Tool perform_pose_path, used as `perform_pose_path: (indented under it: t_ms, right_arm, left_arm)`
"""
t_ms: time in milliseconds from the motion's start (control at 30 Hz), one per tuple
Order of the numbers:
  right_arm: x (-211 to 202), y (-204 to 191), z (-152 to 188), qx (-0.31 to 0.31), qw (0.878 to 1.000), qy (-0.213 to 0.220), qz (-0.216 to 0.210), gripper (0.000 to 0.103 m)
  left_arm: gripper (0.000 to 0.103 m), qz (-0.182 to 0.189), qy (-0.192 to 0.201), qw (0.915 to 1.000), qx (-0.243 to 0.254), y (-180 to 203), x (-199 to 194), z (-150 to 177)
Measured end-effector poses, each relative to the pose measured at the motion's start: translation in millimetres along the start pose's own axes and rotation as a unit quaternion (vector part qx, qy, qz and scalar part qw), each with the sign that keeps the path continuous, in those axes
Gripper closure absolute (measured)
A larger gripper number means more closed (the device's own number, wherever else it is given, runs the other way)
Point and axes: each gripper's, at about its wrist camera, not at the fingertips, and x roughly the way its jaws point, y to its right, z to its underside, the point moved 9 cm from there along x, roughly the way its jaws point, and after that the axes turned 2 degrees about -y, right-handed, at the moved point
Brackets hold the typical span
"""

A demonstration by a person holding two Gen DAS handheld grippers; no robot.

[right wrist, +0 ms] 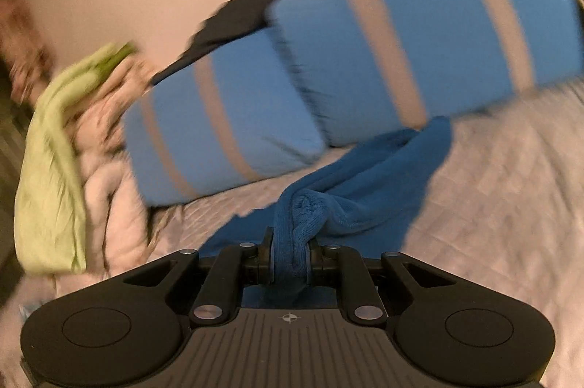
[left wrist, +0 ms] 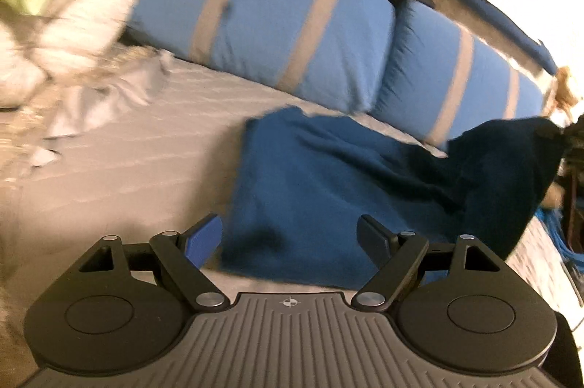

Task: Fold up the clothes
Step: 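Lift and flip the sweatshirt over with the right gripper, then open it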

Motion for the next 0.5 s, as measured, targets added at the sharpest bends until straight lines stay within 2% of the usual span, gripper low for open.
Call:
perform_pose_path:
  t_ms: [133,200,300,400,500]
  right_arm:
    - [36,-85,-7,-0.097,0.995,-0.011,-0.012,0.087]
    - [65,-138,14,-0.155,0.987,-0.026,-0.022,0.087]
    - [117,-199,69,-0.238,0.969,-0.063,-0.034,0.087]
    - [161,-223,129,-0.287,0.950,-0.116,-0.029,0.087]
    - [180,-223,167,-0.306,0.942,-0.139,-0.009,0.087]
  left_arm:
    - [0.022,-0.044,0.017,0.9986,-0.023,-34,-15,-2]
    - [0.022,-0.059,0.014,0.9975,-0.036,-49,-19,2]
    - [0.022,-0.078,0.008,0.9954,-0.055,-68,-24,8]
    - [0.022,-0.080,0.004,0.9950,-0.059,-79,-30,13]
    - [0.022,-0.077,0.002,0.9955,-0.056,-86,-34,17]
